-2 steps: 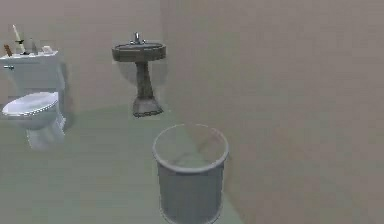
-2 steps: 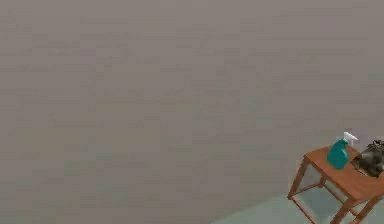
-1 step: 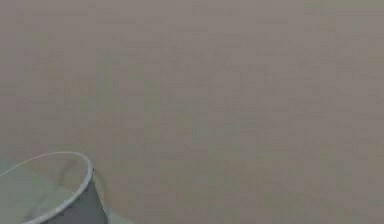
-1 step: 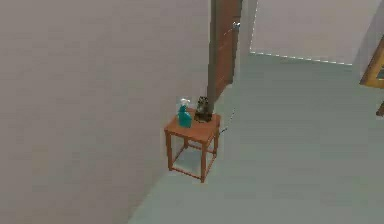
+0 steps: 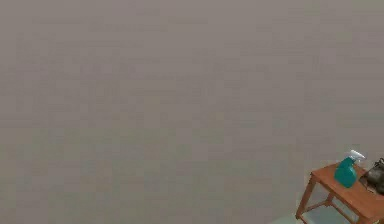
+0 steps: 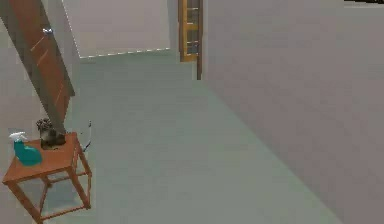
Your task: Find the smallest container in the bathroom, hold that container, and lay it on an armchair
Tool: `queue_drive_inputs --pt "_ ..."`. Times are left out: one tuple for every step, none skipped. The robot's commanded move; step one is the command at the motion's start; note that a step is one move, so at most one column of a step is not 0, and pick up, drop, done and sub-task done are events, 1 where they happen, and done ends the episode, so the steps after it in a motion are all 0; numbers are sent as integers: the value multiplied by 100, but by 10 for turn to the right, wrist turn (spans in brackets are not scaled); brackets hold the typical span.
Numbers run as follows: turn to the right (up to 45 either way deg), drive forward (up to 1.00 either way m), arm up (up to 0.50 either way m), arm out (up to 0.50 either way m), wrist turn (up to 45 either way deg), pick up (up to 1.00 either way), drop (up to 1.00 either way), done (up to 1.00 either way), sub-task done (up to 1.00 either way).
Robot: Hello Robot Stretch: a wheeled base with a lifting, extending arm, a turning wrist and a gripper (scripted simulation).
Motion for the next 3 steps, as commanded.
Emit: queue_drive_inputs --pt "450 0 0 0 0 0 0 0 0" --pt "210 0 0 0 0 0 0 0 0" --pt "0 60 0 0 0 0 0 0 0"
